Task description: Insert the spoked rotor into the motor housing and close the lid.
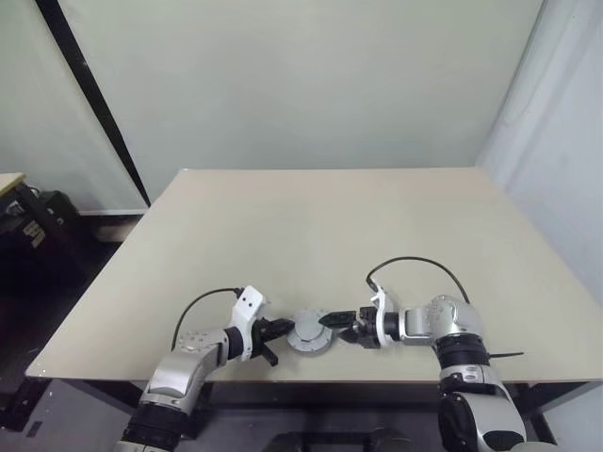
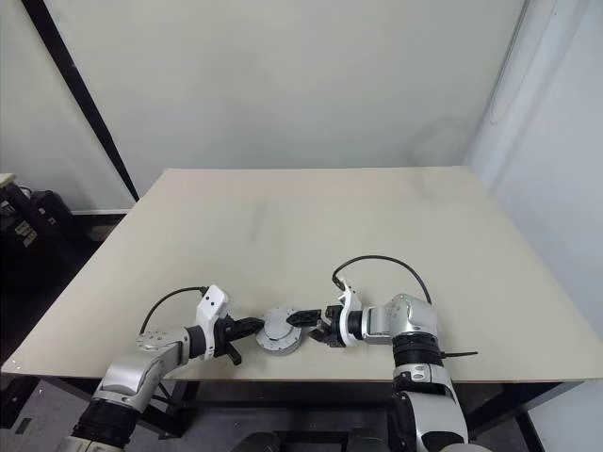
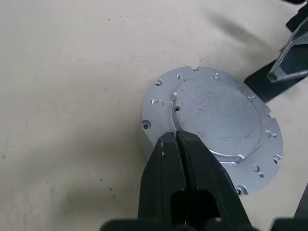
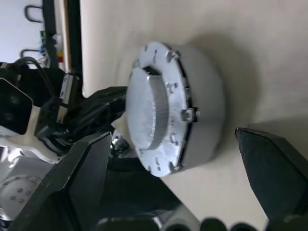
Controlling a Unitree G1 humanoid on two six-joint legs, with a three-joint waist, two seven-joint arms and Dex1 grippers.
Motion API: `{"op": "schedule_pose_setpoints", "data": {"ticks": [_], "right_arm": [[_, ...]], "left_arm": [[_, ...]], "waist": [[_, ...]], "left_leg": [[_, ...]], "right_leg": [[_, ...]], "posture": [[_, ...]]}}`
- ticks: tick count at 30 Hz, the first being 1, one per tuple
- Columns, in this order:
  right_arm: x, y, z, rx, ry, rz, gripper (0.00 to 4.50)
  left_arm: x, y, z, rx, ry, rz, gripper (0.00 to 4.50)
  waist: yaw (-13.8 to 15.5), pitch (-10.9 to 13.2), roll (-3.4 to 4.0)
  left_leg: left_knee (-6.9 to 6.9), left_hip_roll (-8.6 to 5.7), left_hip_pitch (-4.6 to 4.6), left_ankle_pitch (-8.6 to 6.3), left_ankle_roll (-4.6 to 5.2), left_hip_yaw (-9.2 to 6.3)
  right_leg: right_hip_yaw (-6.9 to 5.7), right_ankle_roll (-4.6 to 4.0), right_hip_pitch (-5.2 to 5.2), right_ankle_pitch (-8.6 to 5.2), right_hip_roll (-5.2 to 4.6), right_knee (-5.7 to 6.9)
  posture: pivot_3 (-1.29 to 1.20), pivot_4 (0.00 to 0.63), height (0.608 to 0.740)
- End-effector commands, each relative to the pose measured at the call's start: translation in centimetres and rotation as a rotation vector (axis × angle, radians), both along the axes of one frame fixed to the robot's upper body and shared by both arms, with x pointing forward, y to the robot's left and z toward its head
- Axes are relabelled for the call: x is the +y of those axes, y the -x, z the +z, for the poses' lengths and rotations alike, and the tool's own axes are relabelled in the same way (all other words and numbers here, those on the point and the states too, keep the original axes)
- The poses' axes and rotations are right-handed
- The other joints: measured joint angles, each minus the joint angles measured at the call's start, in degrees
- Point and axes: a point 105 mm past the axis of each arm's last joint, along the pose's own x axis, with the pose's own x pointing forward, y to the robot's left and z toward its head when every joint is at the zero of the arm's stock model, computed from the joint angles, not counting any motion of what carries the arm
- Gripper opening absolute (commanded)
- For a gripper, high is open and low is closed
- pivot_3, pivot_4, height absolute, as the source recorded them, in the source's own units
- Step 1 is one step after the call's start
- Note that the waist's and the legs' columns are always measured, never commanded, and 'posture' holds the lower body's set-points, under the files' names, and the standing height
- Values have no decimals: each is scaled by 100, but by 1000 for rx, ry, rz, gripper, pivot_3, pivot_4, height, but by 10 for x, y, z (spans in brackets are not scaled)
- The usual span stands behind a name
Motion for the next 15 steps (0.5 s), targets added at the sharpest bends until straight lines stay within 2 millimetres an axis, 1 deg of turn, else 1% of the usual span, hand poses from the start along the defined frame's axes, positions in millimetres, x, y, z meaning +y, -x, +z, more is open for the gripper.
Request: {"op": "schedule_pose_setpoints", "data": {"ticks": [1,10,13,15], "right_arm": [[10,-7,13,-35,-54,-3,4488],[19,-5,10,-7,-83,-17,4488],[20,-5,9,6,-89,-34,3883],[19,-6,8,18,-95,-46,3225]], "left_arm": [[-6,6,-6,27,-14,-27,0],[-5,5,-5,23,-14,-21,0],[-5,5,-5,22,-14,-19,0],[-5,5,-5,21,-14,-18,0]], "waist": [[-1,0,0],[-2,0,0],[-2,0,1],[-2,0,1]], "left_leg": [[0,0,-1,0,0,0],[0,1,-1,0,1,-1],[0,2,-1,0,0,-1],[-1,2,-2,0,0,0]], "right_leg": [[0,0,0,0,0,-1],[0,0,-1,0,0,-1],[-1,0,-2,0,1,0],[0,0,-3,0,1,-1]], "posture": [[0,0,740],[0,0,740],[0,0,740],[0,0,740]]}}
